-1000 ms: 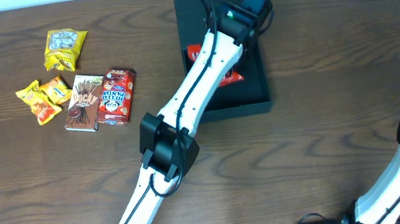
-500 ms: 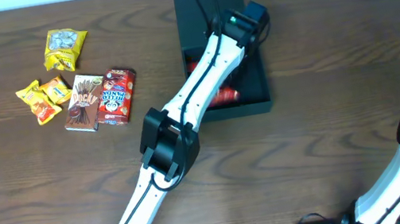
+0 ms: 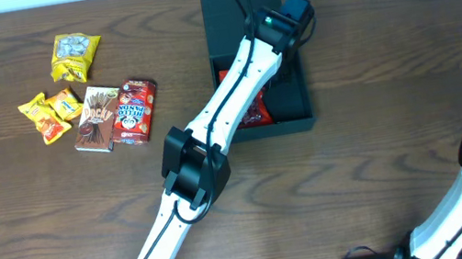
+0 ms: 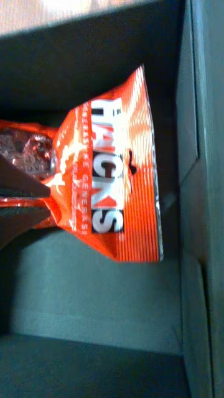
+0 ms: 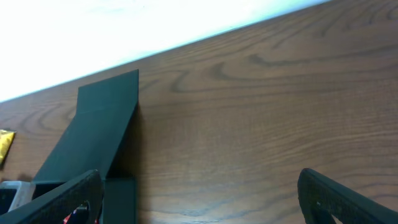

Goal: Pack container
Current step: 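Open the left gripper, release the bag, and lift out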

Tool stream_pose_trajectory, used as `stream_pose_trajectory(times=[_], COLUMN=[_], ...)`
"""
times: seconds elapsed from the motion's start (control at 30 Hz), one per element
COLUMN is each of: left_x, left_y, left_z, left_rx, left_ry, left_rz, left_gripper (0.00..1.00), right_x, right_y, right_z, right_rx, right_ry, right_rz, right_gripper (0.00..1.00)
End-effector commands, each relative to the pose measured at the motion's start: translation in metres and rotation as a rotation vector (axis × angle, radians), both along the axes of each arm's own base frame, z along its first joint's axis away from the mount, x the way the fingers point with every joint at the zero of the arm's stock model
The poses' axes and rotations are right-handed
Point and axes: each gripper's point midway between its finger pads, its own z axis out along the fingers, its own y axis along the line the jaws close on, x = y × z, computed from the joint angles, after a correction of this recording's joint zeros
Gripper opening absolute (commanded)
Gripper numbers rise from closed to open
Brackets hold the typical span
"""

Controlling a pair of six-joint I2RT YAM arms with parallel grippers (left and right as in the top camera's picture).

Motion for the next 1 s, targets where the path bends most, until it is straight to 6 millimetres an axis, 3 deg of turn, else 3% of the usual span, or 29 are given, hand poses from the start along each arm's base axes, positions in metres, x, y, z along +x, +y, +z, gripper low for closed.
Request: stream_pose_trajectory(times=[0.0, 0.17, 0.33, 0.67, 0.97], left_x=[0.001, -0.007, -0.013, -0.021, -0.018], left_y=[-0.011, -0.01, -0.002, 0.033, 0.032], left_z=[0.012, -0.014, -0.027, -0.069, -0.065], left_rx=[-0.049, -0.029, 0.014, 0.107, 0.094], left_ry=[-0.015, 0.051, 0.092, 0.192, 0.187], left_rz=[-0.046, -0.047, -0.067, -0.033, -0.052], left_gripper=[0.06, 0.06, 0.06, 0.06, 0.06], right_x=[-0.001, -0.001, -0.001, -0.001, -0.001], right_y=[0.001, 0.001, 0.001, 0.002, 0.002], right_z=[0.001, 0.001, 0.001, 0.001, 0.001], right_rx=[0.0, 0.0, 0.0, 0.002, 0.001], right_ry=[-0.007, -0.006, -0.007, -0.003, -0.003], right_rz=[0.014, 0.014, 0.014, 0.014, 0.014], right_gripper=[0.99, 0.99, 0.99, 0.99, 0.99])
